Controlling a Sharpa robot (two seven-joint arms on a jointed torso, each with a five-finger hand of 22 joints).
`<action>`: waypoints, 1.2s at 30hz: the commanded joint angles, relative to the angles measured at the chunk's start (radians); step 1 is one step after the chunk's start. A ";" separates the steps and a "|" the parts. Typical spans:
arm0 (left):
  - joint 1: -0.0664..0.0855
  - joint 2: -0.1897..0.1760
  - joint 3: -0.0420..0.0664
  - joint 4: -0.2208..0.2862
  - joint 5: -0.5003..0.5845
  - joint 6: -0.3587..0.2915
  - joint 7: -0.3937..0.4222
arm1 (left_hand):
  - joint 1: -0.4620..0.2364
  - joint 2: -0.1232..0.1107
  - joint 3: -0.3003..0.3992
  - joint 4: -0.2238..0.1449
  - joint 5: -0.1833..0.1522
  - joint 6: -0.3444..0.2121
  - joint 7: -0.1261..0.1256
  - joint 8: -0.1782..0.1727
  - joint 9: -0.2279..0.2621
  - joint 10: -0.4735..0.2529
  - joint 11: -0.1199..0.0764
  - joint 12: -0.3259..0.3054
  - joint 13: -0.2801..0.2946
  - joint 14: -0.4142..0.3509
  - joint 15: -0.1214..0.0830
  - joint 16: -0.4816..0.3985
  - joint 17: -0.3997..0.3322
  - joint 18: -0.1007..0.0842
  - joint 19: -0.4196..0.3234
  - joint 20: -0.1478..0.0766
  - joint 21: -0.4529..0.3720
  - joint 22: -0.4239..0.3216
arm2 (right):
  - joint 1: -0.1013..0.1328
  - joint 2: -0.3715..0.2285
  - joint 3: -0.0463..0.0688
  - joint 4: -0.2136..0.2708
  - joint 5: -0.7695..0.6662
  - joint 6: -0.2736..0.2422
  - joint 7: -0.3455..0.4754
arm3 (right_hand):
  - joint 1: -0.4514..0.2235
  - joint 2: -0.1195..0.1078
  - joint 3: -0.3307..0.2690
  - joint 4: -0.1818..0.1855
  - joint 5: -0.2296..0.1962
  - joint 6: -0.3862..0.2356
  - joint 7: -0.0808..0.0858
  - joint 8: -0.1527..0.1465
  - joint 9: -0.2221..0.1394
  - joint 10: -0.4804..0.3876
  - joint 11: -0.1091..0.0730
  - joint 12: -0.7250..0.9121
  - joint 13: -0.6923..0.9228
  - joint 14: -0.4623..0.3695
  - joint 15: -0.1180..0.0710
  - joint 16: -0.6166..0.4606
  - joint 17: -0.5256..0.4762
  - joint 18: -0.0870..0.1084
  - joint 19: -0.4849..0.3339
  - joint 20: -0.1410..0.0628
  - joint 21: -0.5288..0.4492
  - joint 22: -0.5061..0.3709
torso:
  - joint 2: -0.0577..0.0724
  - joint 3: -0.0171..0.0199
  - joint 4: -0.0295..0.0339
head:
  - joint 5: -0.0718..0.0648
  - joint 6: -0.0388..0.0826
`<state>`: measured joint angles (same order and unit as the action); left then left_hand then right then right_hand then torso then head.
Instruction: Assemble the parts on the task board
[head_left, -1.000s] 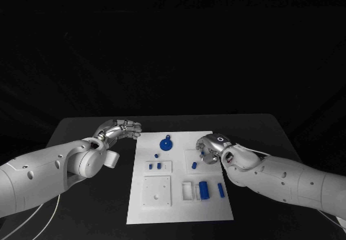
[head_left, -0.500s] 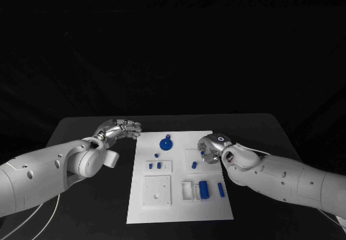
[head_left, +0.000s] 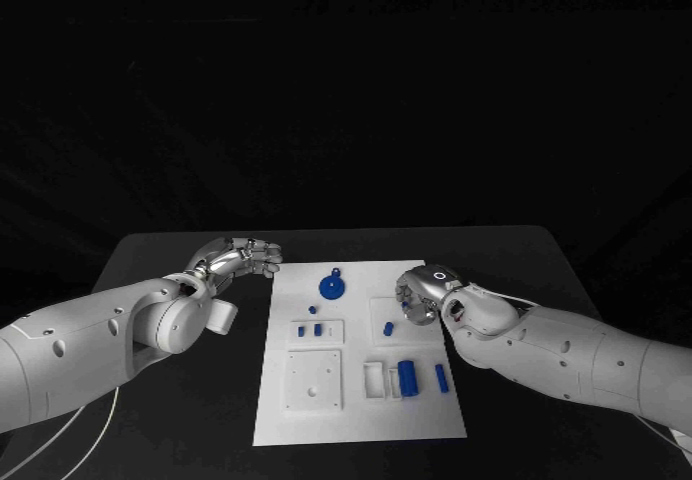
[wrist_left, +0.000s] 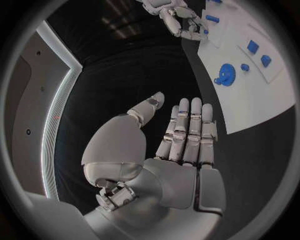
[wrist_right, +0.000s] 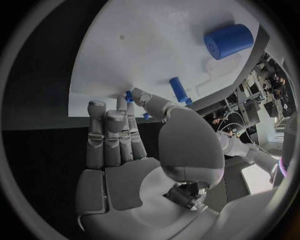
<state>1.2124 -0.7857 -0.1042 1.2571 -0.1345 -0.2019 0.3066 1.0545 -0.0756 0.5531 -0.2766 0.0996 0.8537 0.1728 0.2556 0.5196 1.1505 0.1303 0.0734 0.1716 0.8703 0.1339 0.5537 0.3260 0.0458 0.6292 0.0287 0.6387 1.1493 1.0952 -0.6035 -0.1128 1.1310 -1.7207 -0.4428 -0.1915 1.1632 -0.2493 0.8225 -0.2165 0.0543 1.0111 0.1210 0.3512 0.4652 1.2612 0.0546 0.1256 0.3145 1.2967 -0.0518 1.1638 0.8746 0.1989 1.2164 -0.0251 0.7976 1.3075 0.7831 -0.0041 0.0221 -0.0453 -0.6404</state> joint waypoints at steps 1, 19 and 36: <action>0.001 0.001 0.001 0.002 0.005 0.015 0.004 | -0.002 0.000 -0.005 0.002 -0.004 -0.006 0.002 0.007 -0.001 0.001 0.007 -0.005 -0.001 0.006 0.001 -0.006 0.001 0.021 0.002 0.005 -0.004 0.001 | -0.006 0.002 -0.004 0.001 -0.030 0.047 -0.009 | -0.001 0.014 0.001 -0.004 -0.005 0.012 -0.008 0.012 0.005 0.020 -0.005 0.011 0.010 0.000 -0.011 0.005 0.002 0.063 -0.001 0.005 0.006 0.020 | 0.001 0.0001 0.0002 | 0.001 0.000; 0.001 -0.003 0.001 0.003 0.005 0.015 0.000 | -0.001 -0.001 -0.005 0.001 -0.005 -0.006 0.002 0.007 -0.001 0.000 0.007 -0.005 -0.002 0.007 0.000 -0.008 0.003 0.021 0.001 0.005 -0.004 0.002 | -0.006 0.020 -0.007 -0.011 -0.116 0.067 -0.052 | 0.003 0.033 0.008 -0.021 -0.005 0.050 -0.025 0.032 0.023 0.052 -0.023 0.032 0.044 -0.001 -0.028 0.004 0.004 0.063 -0.002 0.007 0.009 0.019 | 0.001 0.0007 -0.0002 | 0.001 -0.006; 0.001 -0.002 0.001 0.000 0.005 0.007 0.001 | 0.000 0.000 -0.005 0.001 -0.004 -0.007 0.002 0.007 -0.002 0.000 0.008 -0.005 -0.003 0.008 0.000 -0.010 0.004 0.021 0.001 0.005 -0.005 0.003 | -0.006 0.020 -0.008 -0.006 -0.151 0.004 -0.065 | 0.017 0.035 0.040 -0.032 -0.005 0.069 -0.033 0.038 0.032 0.069 -0.030 0.040 0.066 0.003 -0.035 0.005 0.006 0.063 0.006 0.005 0.014 0.018 | 0.000 -0.0003 0.0000 | -0.001 -0.008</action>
<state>1.2126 -0.7892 -0.1042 1.2563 -0.1344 -0.2013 0.3012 1.0545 -0.0756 0.5531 -0.2765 0.0996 0.8537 0.1728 0.2591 0.5189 1.1505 0.1302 0.0734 0.1700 0.8702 0.1339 0.5498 0.3288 0.0543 0.6292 0.0288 0.6387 1.1508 1.0937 -0.5836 -0.1174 1.1250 -1.8507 -0.4317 -0.2470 1.1715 -0.2178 0.8559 -0.2470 0.0501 1.0712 0.0881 0.3829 0.4953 1.3224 0.0251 0.1581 0.3734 1.2976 -0.0805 1.1637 0.8802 0.2001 1.2180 -0.0228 0.8051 1.3074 0.7831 -0.0041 0.0221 -0.0462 -0.6483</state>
